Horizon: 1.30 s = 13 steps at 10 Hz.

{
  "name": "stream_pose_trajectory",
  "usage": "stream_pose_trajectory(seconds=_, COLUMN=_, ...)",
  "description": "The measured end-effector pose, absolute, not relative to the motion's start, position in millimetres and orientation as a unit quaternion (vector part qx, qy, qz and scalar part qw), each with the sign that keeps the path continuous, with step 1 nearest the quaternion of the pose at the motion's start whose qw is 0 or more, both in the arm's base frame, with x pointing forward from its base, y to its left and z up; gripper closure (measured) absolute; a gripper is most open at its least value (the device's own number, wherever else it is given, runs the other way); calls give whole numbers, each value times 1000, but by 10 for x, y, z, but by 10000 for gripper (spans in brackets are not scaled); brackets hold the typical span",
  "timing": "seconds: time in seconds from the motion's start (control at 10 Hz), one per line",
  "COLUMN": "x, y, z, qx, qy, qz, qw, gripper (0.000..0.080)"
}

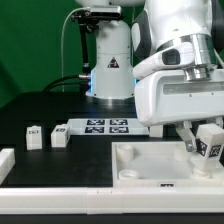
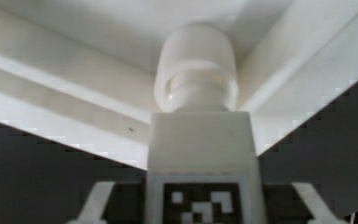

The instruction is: Assemble one leg

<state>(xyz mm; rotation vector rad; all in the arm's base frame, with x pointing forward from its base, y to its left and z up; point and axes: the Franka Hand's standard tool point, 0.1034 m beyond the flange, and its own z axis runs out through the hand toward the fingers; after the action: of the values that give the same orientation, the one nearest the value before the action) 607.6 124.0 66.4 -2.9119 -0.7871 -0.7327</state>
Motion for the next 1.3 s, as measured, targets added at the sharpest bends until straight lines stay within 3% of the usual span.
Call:
stream_pose_trajectory(seconds=0.6, x=6130, y=1163, z=621, qx=-931, qy=-254, qz=-262, qw=14, gripper=512)
stream_pose_trajectory(seconds=0.7, x=6129, y=1163, z=621, qx=-931, qy=-254, qz=-262, qw=14, gripper=340)
stream_pose_trajectory(seconds=0.8, x=6129, y=1163, z=620, qx=-931, qy=-254, qz=-262, qw=14, gripper=340)
stream_pose_trajectory(seconds=0.9, x=6129, y=1163, z=620, qx=-931, qy=-254, qz=-262, qw=14, gripper=185)
stream_pose_trajectory(seconds=1.3, x=6128, y=1162, z=620, qx=-931, qy=-254, qz=-262, qw=14, gripper=153)
